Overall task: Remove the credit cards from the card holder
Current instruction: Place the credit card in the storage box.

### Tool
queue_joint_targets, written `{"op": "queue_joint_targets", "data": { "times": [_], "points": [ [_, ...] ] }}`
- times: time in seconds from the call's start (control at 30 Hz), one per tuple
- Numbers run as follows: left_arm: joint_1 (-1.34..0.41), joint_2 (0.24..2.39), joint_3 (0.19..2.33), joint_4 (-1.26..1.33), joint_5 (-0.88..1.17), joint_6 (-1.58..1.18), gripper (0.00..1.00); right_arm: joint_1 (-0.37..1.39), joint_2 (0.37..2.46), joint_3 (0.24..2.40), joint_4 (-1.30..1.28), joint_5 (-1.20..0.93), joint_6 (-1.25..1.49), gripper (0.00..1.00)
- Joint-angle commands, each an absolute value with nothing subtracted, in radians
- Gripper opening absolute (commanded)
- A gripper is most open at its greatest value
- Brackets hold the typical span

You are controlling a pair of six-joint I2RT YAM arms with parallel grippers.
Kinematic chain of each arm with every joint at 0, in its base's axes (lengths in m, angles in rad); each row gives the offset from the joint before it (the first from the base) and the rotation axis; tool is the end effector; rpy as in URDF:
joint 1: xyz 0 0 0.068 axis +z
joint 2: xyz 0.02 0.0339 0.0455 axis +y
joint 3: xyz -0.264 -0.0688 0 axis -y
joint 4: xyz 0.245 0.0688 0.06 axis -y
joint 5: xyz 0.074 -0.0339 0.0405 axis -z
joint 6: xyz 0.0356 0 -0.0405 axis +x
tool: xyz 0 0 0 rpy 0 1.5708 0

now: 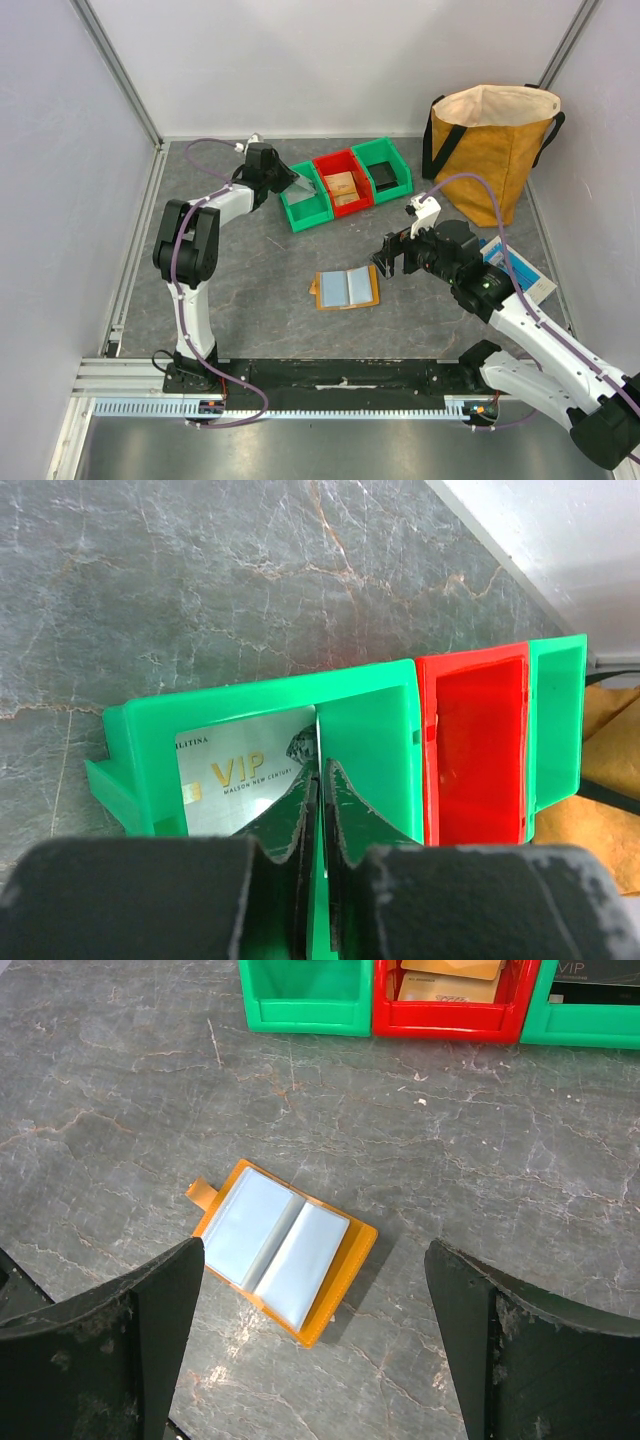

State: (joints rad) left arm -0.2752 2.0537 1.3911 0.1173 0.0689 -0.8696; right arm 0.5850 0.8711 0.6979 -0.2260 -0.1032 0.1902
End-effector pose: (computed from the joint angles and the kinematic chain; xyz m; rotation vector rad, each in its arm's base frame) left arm 0.4481 -0.1291 0.1871 -0.6055 2.1231 -0.7370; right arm 0.1668 0.1149 0.2898 -0.4633 1.9642 0.6022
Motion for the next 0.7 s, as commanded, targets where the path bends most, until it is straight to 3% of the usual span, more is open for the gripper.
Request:
{"op": "queue_joint_targets", "data": {
  "times": [0.0, 0.33, 0.67],
  "points": [
    [-0.275, 2.048, 1.419, 0.178, 0.008, -0.897, 0.09, 0.583, 0.856, 0.692, -0.210, -0.084, 0.178, 0.98],
    [-0.294, 2.063, 1.413, 0.199, -0.009, -0.917, 0.13, 0.583, 0.856, 0.690, -0.209, -0.086, 0.179, 0.98],
    [-0.308, 2.002, 1.391, 0.152, -0.037, -0.830, 0.49, 0.583, 0.845, 0.692, -0.221, -0.087, 0.178, 0.98]
  ]
}}
